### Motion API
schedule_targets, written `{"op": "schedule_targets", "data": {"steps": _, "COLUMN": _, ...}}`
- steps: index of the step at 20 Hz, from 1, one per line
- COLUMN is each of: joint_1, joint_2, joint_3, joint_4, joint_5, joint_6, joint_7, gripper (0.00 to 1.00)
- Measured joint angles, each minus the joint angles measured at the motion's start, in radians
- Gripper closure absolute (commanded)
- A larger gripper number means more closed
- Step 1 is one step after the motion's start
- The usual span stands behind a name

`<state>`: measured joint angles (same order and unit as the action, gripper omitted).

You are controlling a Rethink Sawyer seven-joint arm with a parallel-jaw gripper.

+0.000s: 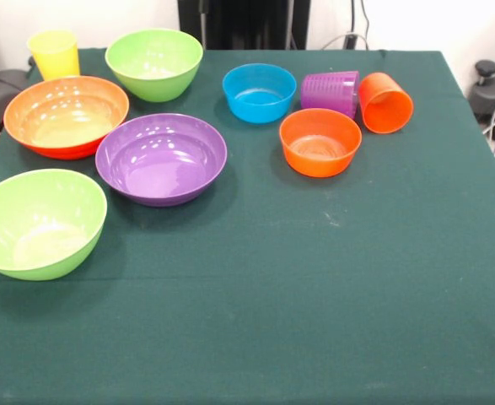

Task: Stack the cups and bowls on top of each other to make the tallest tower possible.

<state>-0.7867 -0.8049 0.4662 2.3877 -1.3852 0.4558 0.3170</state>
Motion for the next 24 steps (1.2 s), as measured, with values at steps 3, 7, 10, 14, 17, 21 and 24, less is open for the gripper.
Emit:
{"op": "schedule_targets", "data": {"steps": 3, "joint_1": 0.003, "joint_2": 0.0, "joint_3": 0.0, "joint_4": 0.0, "joint_5": 0.0, "joint_6": 0.0, "joint_7": 0.0, "gripper": 0.0}}
{"op": "schedule_targets", "data": {"steps": 7, "joint_1": 0.004, "joint_2": 0.0, "joint_3": 0.0, "joint_4": 0.001, "joint_5": 0.0, "joint_6": 0.0, "joint_7": 0.0, "gripper": 0.0}}
{"op": "schedule_targets", "data": {"steps": 10, "joint_1": 0.004, "joint_2": 0.0, "joint_3": 0.0, "joint_4": 0.001, "joint_5": 0.0, "joint_6": 0.0, "joint_7": 0.0, "gripper": 0.0}}
{"op": "schedule_targets", "data": {"steps": 14, "joint_1": -0.008, "joint_2": 0.0, "joint_3": 0.0, "joint_4": 0.002, "joint_5": -0.002, "joint_6": 0.0, "joint_7": 0.0, "gripper": 0.0}}
{"op": "schedule_targets", "data": {"steps": 17, "joint_1": -0.026, "joint_2": 0.0, "joint_3": -0.003, "joint_4": 0.002, "joint_5": -0.024, "joint_6": -0.002, "joint_7": 0.0, "gripper": 0.0}}
{"op": "schedule_targets", "data": {"steps": 21, "joint_1": -0.071, "joint_2": 0.0, "joint_3": -0.01, "joint_4": 0.002, "joint_5": -0.061, "joint_6": -0.014, "joint_7": 0.0, "gripper": 0.0}}
{"op": "schedule_targets", "data": {"steps": 24, "joint_1": -0.121, "joint_2": 0.003, "joint_3": -0.013, "joint_4": 0.002, "joint_5": -0.078, "joint_6": -0.023, "joint_7": 0.0, "gripper": 0.0}}
